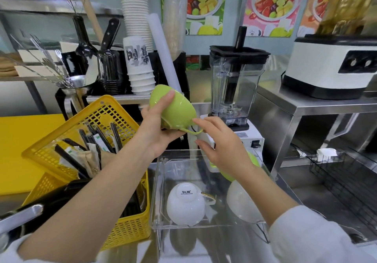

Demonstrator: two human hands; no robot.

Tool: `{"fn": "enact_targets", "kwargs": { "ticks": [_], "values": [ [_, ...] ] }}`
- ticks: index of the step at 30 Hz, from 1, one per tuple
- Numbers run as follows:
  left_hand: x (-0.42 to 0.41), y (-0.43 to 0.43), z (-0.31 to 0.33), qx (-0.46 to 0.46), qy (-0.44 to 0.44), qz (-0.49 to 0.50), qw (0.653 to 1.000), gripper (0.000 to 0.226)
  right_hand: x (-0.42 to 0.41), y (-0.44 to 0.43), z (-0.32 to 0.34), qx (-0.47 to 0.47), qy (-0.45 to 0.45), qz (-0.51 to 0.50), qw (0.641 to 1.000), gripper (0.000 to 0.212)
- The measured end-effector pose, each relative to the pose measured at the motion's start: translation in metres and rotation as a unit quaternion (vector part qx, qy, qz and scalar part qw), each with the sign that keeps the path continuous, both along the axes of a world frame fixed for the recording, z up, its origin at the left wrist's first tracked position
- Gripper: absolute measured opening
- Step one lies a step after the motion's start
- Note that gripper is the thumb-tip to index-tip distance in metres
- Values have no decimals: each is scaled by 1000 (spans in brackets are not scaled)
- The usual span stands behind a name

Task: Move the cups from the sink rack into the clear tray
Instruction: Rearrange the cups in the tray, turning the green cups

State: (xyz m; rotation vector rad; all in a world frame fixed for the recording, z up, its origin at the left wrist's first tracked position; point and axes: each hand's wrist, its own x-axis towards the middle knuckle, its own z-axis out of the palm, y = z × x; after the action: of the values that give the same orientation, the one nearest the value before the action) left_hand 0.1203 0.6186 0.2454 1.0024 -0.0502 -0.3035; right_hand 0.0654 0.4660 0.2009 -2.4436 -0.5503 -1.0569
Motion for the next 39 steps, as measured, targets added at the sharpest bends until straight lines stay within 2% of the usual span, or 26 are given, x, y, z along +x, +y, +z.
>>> {"fn": "enact_targets", "kwargs": {
  "ticks": [3, 5, 8, 11, 13, 17, 18, 21, 24, 26, 29, 32, 33, 39],
  "values": [
    [-6, 2, 3, -30, 90, -25, 995, 63, -1, 3, 2, -34, -58, -30, 997, 21],
    [-6, 4, 2, -1, 118, -32, 992, 72, 0, 1, 1, -77, -84, -55, 992, 7],
    [-6, 6, -1, 79, 133, -37, 987, 82, 2, -1, -3, -133, -115, -88, 981, 12],
    [-7, 12, -1, 141, 115, -68, 981, 82, 2, 2, -4, -90, -145, -91, 981, 7],
    [-8, 20, -1, 167, 80, -90, 979, 82, 3, 0, -5, -43, -145, -80, 985, 12],
    [-11, 32, -17, 221, -67, -92, 969, 95, 1, -8, -5, 101, -7, -41, 994, 28],
    [-11, 33, -24, 275, -130, -78, 949, 106, 0, -9, -6, 122, 31, -36, 991, 27],
    [-3, 33, -39, 438, -297, -29, 848, 124, -1, -13, -11, 142, 107, -16, 984, 22],
    [2, 32, -45, 505, -350, -16, 789, 119, 2, -15, -14, 158, 185, -6, 970, 11],
    [4, 31, -50, 556, -358, -17, 750, 113, 6, -18, -15, 145, 239, -15, 960, 13],
    [7, 29, -65, 613, -326, -32, 719, 106, 17, -19, -19, 30, 299, -64, 952, 14],
    [10, 27, -77, 706, -336, -4, 623, 105, 26, -20, -27, -176, 289, -118, 934, 15],
    [10, 26, -80, 722, -339, 2, 603, 106, 28, -20, -30, -215, 273, -120, 930, 16],
    [4, 21, -89, 750, -330, -9, 573, 109, 38, -25, -45, -287, 257, -112, 916, 16]
  ]
}}
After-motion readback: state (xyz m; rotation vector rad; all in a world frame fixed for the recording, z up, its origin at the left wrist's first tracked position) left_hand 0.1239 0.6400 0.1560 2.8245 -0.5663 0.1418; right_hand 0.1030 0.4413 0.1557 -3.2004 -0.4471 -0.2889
